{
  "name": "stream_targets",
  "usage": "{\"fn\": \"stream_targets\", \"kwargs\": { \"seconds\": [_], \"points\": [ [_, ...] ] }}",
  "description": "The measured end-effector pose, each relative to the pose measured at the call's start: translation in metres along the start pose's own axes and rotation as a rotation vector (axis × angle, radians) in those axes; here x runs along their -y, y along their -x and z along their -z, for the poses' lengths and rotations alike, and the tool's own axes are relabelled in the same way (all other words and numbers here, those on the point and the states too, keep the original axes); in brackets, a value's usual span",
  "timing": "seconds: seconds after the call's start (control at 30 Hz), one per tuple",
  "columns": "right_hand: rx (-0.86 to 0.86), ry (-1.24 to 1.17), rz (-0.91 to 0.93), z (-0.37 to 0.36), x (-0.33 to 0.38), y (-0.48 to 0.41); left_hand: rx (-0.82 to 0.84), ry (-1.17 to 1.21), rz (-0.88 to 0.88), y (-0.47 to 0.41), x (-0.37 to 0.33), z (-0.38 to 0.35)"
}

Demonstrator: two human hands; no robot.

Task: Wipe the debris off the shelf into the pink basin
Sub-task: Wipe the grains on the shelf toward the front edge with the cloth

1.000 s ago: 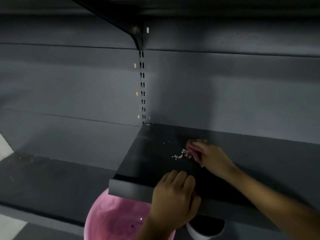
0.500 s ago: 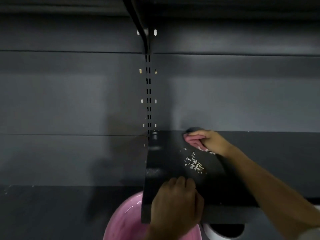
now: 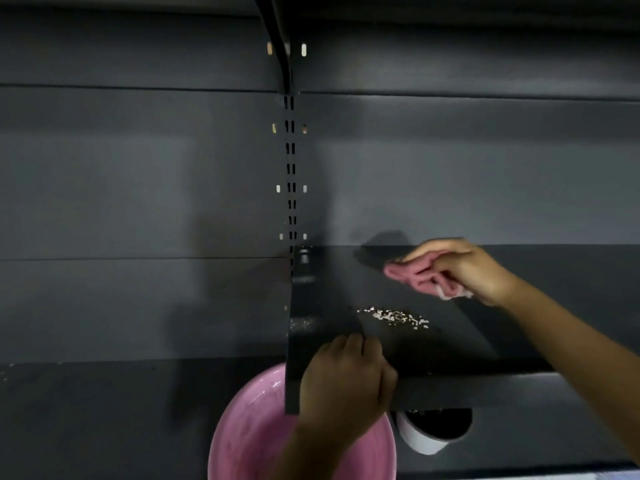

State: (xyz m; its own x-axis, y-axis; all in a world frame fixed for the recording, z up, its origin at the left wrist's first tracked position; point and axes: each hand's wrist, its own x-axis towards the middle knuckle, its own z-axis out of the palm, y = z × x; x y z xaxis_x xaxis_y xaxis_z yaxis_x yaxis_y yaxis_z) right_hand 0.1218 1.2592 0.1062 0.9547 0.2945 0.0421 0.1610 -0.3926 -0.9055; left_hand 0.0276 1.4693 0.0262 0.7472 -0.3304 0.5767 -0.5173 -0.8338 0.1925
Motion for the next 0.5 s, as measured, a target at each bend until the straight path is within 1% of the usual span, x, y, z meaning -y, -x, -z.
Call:
{"fn": "stream_targets", "kwargs": {
  "seconds": [0.03,0.1,0.17,0.27,0.33,0.43,0.5],
  "points": [
    [-0.008,0.001,0.004,0.014,-0.001,0.013,-0.005,-0.002,-0.003,0.0,0.0,-0.001],
    [0.025,0.097,0.008,0.035,-0.005,0.039,-0.016,-0.001,-0.007,0.0,-0.001,-0.003],
    [0.124,0.185,0.02,0.039,-0.007,0.063,-0.024,0.004,0.003,0.001,-0.001,-0.004],
    [0.314,0.205,0.072,0.018,-0.014,0.082,-0.031,-0.013,-0.004,0.001,-0.002,-0.004],
    [0.363,0.295,0.19,-0.004,-0.021,0.081,-0.027,-0.025,-0.008,0.001,-0.003,-0.004],
    [0.339,0.439,0.437,-0.031,-0.023,0.068,-0.011,-0.035,-0.003,0.001,-0.003,-0.004],
    [0.33,0.523,0.551,-0.043,-0.018,0.058,-0.002,-0.025,0.003,0.001,-0.002,-0.003]
  ]
}}
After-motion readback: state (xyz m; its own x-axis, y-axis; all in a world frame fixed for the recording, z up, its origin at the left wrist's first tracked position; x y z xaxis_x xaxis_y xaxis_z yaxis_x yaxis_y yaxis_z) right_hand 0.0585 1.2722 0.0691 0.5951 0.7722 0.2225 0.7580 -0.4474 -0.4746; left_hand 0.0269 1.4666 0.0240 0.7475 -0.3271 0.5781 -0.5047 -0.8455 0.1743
